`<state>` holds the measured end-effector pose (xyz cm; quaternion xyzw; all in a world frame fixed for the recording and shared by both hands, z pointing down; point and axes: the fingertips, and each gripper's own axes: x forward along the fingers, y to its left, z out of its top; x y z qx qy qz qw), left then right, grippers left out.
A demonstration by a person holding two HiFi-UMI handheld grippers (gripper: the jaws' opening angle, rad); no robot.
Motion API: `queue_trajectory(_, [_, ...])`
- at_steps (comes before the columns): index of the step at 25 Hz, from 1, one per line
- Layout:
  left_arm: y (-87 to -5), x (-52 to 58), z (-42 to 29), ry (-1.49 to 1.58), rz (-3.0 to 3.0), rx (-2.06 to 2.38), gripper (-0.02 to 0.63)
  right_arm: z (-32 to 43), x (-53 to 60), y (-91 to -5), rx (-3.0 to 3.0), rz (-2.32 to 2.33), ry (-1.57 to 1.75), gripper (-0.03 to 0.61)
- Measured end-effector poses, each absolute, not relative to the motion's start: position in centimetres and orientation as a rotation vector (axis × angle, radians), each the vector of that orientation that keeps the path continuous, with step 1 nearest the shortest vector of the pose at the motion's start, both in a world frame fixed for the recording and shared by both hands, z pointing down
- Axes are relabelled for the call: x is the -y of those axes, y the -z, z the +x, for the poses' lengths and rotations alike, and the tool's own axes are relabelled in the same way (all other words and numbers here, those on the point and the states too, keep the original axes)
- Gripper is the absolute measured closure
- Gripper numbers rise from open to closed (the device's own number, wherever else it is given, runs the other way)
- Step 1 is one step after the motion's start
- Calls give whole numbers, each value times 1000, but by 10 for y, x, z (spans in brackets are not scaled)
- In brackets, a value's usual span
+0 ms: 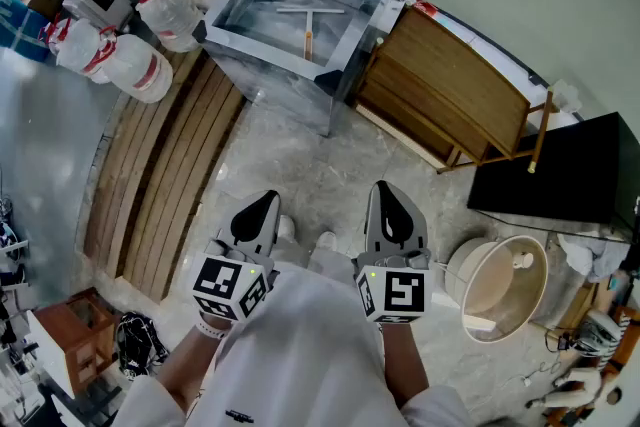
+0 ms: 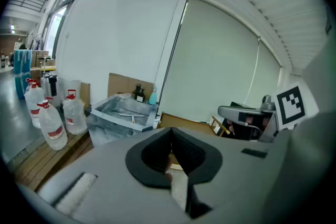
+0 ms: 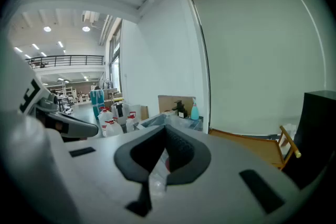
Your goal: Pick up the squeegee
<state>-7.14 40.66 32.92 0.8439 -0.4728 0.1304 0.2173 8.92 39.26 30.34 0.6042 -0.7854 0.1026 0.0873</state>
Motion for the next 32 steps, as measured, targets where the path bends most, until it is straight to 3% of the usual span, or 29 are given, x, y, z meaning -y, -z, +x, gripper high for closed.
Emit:
queue_trajectory(16, [-309, -455, -71, -364, 2373, 1378, 607, 115, -457, -312, 2368, 1855, -440, 572])
queue_trajectory(32, [-325, -373, -65, -326, 2349, 1395, 607, 111, -370, -322, 2394, 1802, -390, 572])
